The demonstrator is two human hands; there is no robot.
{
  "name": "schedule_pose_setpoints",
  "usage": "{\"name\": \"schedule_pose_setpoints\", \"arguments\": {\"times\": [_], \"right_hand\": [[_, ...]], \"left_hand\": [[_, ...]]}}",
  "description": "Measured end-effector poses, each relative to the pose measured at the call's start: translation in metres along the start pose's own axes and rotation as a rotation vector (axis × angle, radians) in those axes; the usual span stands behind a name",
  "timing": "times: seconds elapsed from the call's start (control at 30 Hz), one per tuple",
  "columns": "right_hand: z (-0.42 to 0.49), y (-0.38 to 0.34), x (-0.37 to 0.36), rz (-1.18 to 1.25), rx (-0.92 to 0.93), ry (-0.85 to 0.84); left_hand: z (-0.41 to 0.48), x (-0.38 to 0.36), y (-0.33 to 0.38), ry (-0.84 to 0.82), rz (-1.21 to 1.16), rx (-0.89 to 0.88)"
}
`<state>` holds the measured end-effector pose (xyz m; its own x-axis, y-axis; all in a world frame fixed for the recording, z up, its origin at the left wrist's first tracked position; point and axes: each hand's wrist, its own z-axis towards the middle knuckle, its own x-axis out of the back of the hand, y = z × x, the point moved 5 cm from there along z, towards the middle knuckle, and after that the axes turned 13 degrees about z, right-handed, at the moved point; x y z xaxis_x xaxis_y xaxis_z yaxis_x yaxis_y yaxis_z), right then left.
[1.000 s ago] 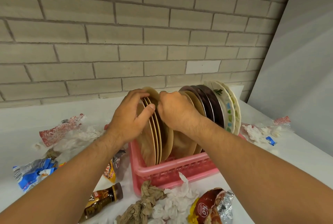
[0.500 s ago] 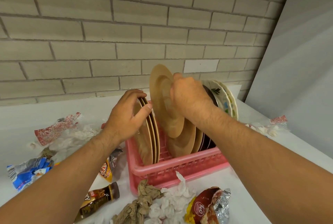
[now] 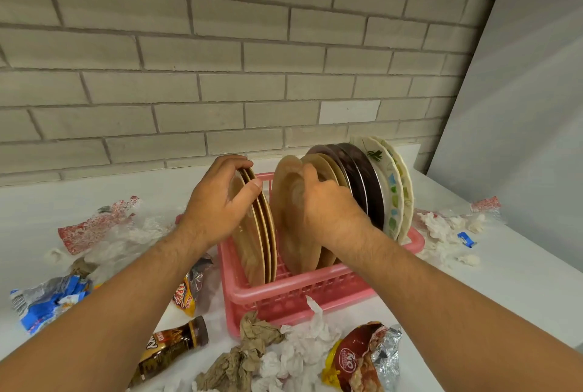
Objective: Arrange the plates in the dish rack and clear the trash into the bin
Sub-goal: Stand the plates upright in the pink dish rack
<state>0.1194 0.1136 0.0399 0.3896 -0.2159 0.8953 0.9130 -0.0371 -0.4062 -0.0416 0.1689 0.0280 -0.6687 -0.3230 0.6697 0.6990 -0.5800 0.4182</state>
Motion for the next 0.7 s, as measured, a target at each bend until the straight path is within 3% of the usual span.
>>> {"name": "schedule_pose_setpoints", "arguments": {"times": [0.47, 0.57, 0.7], "right_hand": [[-0.002, -0.003, 0.036, -0.202, 0.128, 0.097], [-0.007, -0.01, 0.04, -0.078, 0.198, 0.166], [-0.012, -0.014, 0.009, 0.383, 0.157, 0.08]], "left_hand": [[-0.001, -0.002, 0.001, 0.004, -0.047, 0.035], [-0.002, -0.003, 0.0, 0.008, -0.066, 0.053], [-0.001, -0.003, -0.001, 0.01, -0.094, 0.044]]}}
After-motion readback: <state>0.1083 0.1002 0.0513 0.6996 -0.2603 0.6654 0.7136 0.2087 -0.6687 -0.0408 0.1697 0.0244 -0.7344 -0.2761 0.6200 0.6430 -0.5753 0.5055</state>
